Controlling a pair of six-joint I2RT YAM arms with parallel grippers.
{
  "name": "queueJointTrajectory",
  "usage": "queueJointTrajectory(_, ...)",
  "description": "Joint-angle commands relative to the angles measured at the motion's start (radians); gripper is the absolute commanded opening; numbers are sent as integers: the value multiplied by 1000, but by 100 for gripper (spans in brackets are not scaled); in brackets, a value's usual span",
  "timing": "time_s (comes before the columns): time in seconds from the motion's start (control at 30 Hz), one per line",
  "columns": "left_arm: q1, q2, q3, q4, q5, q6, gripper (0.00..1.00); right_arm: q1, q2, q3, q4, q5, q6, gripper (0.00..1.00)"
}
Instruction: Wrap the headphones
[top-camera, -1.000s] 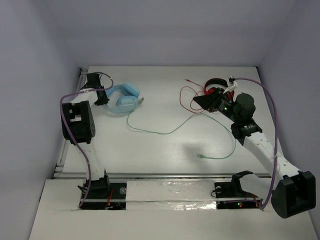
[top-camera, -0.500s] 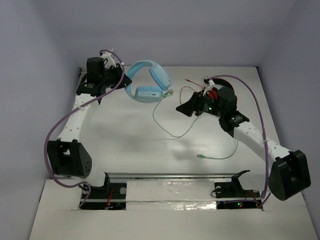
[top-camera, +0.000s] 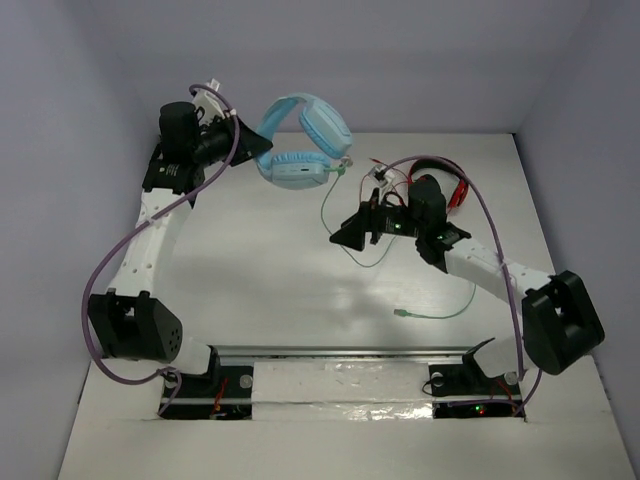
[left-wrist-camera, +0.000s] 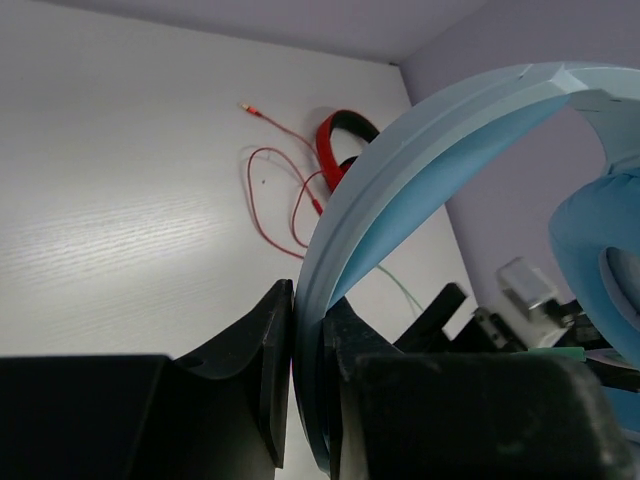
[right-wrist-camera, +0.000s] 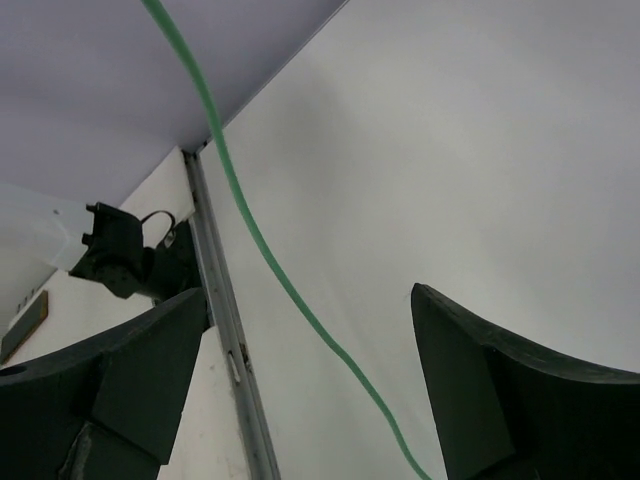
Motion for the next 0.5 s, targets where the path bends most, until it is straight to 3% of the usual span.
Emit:
queueJointTrajectory(0.0,1,-93,91,121,79,-98,0,31,44,-17,122,-74,-23,89)
queueJointTrajectory(0.1,1,-113,85,149,91,-118,0,31,77,-22,127,-65,-29,86)
queueJointTrajectory(0.2,1,-128,91,157,85,-128,0,31,106,-42,163,-94,-14,74)
queueJointTrajectory(0.23,1,-130,97,164,76,-130,0,31,107,-48,174,-91,-2,54)
queueJointTrajectory(0.3,1,-133,108,146,33,-101,0,31,97,-45,142,-33,3,27)
queueJointTrajectory(0.33,1,-134,122,113,-34,-82,0,31,83,-36,104,-10,-12,7)
queueJointTrajectory(0.4,1,-142,128,73,-115,-40,0,31,19,-18,-3,100,-22,0)
queueJointTrajectory(0.47,1,-169,91,48,-192,2,0,31,-65,7,-158,225,-39,0)
